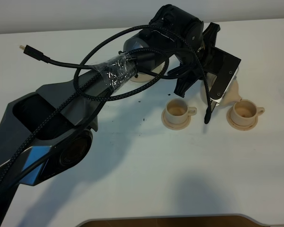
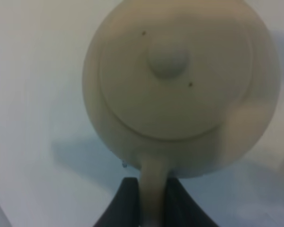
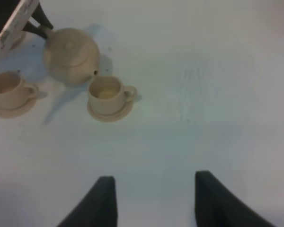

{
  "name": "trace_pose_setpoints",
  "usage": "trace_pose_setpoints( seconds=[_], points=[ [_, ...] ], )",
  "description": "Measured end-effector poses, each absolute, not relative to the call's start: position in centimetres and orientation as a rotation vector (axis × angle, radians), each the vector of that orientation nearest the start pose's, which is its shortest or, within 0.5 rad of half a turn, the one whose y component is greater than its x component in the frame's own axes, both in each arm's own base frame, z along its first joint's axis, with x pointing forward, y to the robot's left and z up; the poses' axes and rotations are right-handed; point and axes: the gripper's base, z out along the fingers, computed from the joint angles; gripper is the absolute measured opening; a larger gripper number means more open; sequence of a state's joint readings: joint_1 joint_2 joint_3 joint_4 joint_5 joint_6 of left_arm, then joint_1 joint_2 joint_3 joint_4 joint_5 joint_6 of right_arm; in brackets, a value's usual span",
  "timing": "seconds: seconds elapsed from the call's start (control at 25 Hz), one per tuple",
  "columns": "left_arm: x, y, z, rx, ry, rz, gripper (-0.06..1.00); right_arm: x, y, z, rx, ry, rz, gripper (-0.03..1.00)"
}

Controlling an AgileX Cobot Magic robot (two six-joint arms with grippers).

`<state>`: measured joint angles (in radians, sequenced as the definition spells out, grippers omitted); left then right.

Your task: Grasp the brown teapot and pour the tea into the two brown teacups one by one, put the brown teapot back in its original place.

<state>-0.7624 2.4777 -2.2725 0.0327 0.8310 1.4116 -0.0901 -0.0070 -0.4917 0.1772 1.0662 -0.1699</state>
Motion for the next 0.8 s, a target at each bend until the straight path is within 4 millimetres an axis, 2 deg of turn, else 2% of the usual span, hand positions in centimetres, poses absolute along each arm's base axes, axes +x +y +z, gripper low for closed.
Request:
trace_pose_setpoints(
  seconds=[0.48,0.8],
  points=[
    [39.73,-38.36,18.61,2.302,1.053,0.339,0.11,-0.46,1.45,27.55,-0.090,2.037,0.049,0.40],
    [39.89,-38.54,18.82,2.307,0.990,0.426,0.11,-0.46,1.45,27.55,-0.090,2.037,0.049,0.40]
  ],
)
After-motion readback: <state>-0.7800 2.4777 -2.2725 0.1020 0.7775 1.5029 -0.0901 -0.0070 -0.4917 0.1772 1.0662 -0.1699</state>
